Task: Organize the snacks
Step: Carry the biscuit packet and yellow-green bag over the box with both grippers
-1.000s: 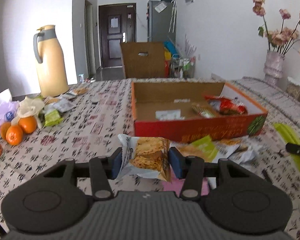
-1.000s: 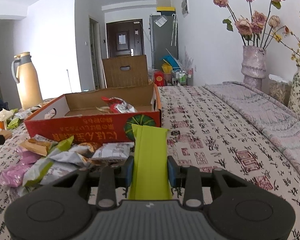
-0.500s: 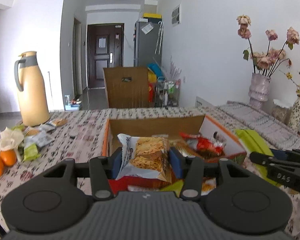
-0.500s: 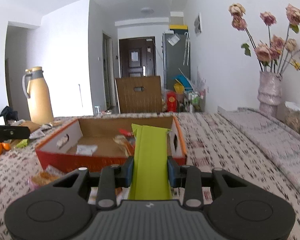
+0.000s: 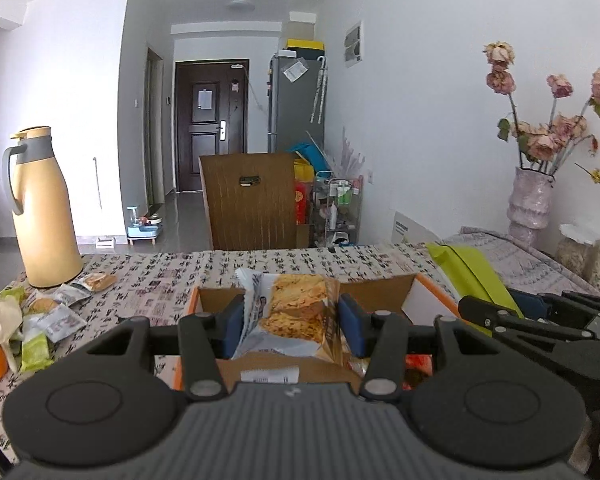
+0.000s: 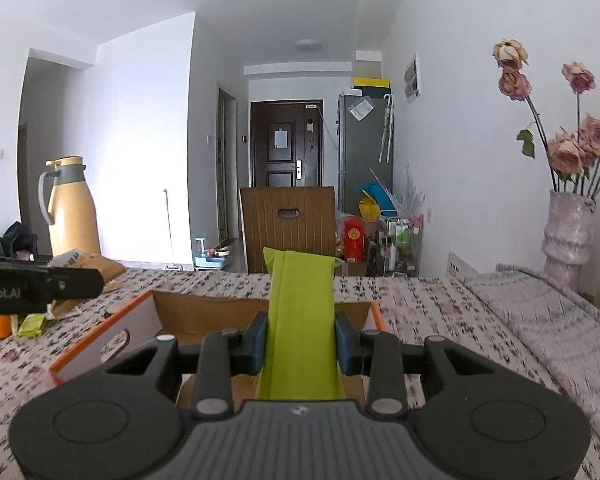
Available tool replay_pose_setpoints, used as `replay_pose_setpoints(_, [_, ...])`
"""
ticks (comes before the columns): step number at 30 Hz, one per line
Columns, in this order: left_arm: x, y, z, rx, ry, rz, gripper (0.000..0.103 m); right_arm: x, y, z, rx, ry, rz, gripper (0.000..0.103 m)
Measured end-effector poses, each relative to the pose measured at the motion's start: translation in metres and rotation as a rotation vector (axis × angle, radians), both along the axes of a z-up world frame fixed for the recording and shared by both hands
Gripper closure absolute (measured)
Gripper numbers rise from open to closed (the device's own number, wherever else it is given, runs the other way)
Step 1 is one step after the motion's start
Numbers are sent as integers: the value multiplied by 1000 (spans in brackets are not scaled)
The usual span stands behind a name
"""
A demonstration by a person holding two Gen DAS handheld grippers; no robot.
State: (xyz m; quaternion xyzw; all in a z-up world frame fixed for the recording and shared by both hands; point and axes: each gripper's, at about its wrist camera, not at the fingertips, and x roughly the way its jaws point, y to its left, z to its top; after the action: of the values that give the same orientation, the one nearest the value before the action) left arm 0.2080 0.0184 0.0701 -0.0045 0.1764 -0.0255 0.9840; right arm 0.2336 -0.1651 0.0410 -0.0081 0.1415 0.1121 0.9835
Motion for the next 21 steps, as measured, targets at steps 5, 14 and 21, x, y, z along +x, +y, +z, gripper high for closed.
replay_pose_setpoints(5, [30, -1, -1, -1, 3, 32, 53, 31, 3, 2, 13, 4, -18, 70])
replay_pose_setpoints(14, [62, 10, -35, -17, 79, 96, 53, 66, -4, -26, 50, 86, -29, 70])
replay_pose_setpoints(21, [65, 12, -46, -17, 114, 93, 53, 66, -3, -36, 41, 110, -40, 70])
